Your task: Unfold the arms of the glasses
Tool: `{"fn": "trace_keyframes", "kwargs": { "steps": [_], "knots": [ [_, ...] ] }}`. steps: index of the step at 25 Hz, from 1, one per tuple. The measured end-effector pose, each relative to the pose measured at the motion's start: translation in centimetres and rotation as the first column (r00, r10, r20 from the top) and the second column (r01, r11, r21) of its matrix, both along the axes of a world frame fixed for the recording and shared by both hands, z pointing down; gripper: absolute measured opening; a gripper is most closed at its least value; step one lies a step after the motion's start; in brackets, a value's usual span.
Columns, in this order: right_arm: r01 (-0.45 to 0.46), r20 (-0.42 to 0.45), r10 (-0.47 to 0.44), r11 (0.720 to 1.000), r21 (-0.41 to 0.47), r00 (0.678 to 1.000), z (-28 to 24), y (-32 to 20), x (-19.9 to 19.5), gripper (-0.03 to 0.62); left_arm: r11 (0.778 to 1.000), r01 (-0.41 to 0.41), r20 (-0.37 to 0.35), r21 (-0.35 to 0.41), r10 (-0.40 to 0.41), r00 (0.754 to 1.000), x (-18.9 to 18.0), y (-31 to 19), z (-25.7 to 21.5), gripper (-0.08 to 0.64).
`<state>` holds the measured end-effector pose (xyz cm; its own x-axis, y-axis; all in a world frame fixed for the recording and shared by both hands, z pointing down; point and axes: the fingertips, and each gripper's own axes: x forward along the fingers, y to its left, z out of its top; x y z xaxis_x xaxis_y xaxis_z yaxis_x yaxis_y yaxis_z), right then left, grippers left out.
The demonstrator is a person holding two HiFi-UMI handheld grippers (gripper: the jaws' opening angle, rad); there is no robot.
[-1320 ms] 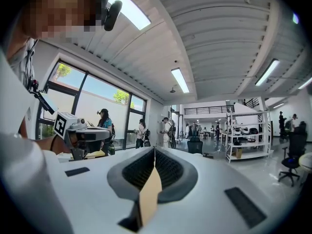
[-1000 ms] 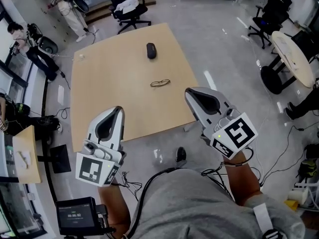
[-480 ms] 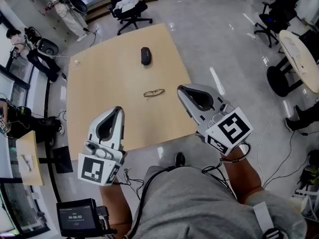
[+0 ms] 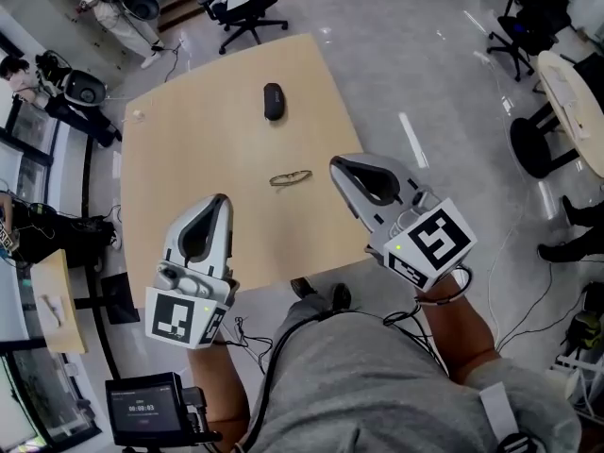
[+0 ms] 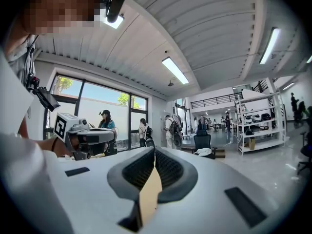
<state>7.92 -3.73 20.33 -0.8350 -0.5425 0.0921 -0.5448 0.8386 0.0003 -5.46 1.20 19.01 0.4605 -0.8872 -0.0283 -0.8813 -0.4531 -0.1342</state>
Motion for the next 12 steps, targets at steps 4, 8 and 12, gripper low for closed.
{"fn": "trace_keyframes", "kwargs": {
  "steps": [4, 8, 12],
  "knots": [
    [-0.013, -0.006, 0.013, 1.0, 0.003, 1.0, -0.2, -2.5, -1.4, 0.008, 1.0, -0.019, -0.01, 0.015, 0.019, 1.0, -1.2, -3.1, -0.5, 0.006],
    [-0.031, -0.01, 0.031, 0.999, 0.013, 0.999, -0.5, -3.9, -1.7, 0.008, 0.999, -0.039, -0.008, 0.028, 0.039, 0.999, -1.4, -4.7, -0.8, 0.006],
    [-0.051, -0.019, 0.051, 0.998, 0.024, 0.999, -0.5, -5.1, -2.6, 0.008, 0.997, -0.061, -0.015, 0.043, 0.062, 0.998, -2.4, -6.0, -1.0, 0.006]
  ]
}}
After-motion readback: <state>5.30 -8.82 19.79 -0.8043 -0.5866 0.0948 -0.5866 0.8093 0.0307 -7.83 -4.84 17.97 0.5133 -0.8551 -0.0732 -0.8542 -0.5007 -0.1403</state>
